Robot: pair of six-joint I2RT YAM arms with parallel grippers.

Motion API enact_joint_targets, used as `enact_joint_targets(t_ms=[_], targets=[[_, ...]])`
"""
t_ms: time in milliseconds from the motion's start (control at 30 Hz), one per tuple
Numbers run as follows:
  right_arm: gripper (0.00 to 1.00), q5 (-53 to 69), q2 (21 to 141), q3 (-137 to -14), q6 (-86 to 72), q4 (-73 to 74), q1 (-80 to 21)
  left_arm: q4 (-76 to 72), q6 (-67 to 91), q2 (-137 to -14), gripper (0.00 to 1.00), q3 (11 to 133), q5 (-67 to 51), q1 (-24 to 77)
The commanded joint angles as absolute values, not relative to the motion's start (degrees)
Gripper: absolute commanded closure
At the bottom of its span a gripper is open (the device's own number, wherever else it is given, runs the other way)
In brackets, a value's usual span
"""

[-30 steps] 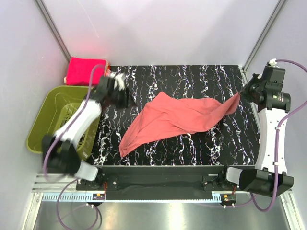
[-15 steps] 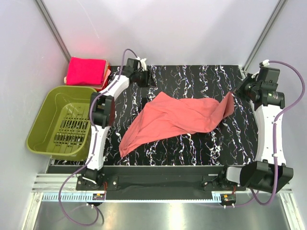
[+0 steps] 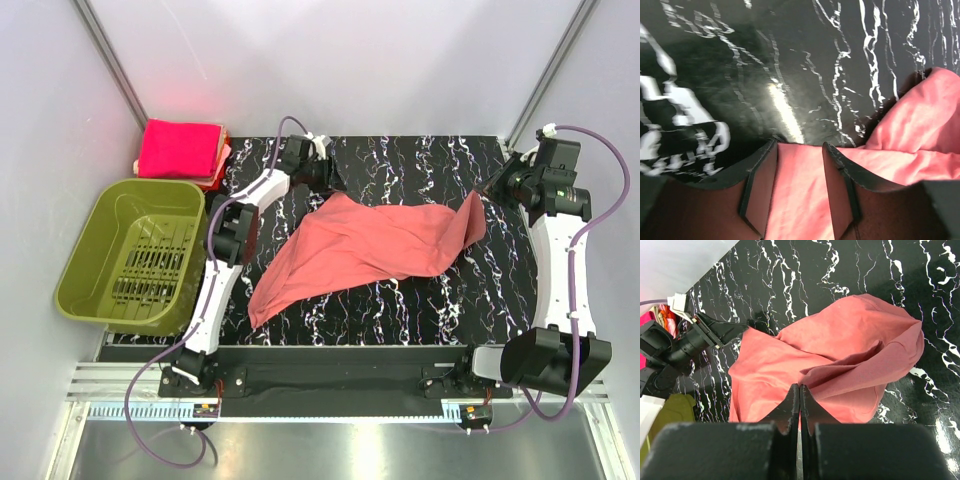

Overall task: Fold and stack the t-shirts
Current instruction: Flatten the tshirt out

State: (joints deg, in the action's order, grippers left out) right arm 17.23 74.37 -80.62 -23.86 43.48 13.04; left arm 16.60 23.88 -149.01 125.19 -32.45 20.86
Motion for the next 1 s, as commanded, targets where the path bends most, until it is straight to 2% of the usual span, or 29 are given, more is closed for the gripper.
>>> enact_joint_targets(t_ms=[0, 233, 333, 367, 467, 500, 567, 767, 967], targets=[[1.0, 18.02, 73.04, -82.35, -23.91, 41.4, 13.18, 15.38, 24.7, -149.6, 0.53, 125.69, -32.08, 20.92], [1.0, 18.63, 73.04, -82.62, -23.82, 41.31, 13.18, 17.22, 24.87, -148.36, 0.59, 123.31, -29.27, 21.01], [1.0, 18.81, 73.3, -82.71, -23.73, 41.4, 13.18, 17.23, 24.52, -147.4, 0.65, 121.91, -28.48, 21.09], [1.0, 18.81, 73.21, -82.71, -23.82, 41.4, 13.18, 17.31, 24.52, -147.31, 0.71, 121.9, -28.48, 21.18], [1.0, 18.81, 73.39, -82.71, -23.73, 41.4, 13.1, 17.14, 24.52, -147.3, 0.83, 122.25, -29.61, 21.45], [1.0, 18.9, 73.21, -82.71, -23.73, 41.4, 13.18, 17.14, 24.35, -147.22, 0.91, 122.52, -30.58, 21.62], [1.0, 18.72, 73.3, -82.71, -23.73, 41.4, 13.18, 16.88, 24.78, -146.34, 1.0, 122.17, -32.59, 21.62], [1.0, 19.07, 74.18, -82.97, -24.34, 41.22, 13.18, 14.94, 26.37, -139.94, 1.0, 119.8, -37.09, 21.62], [1.0, 16.97, 77.43, -89.55, -26.98, 42.53, 13.18, 13.01, 25.66, -125.44, 1.0, 115.06, -33.4, 21.36]])
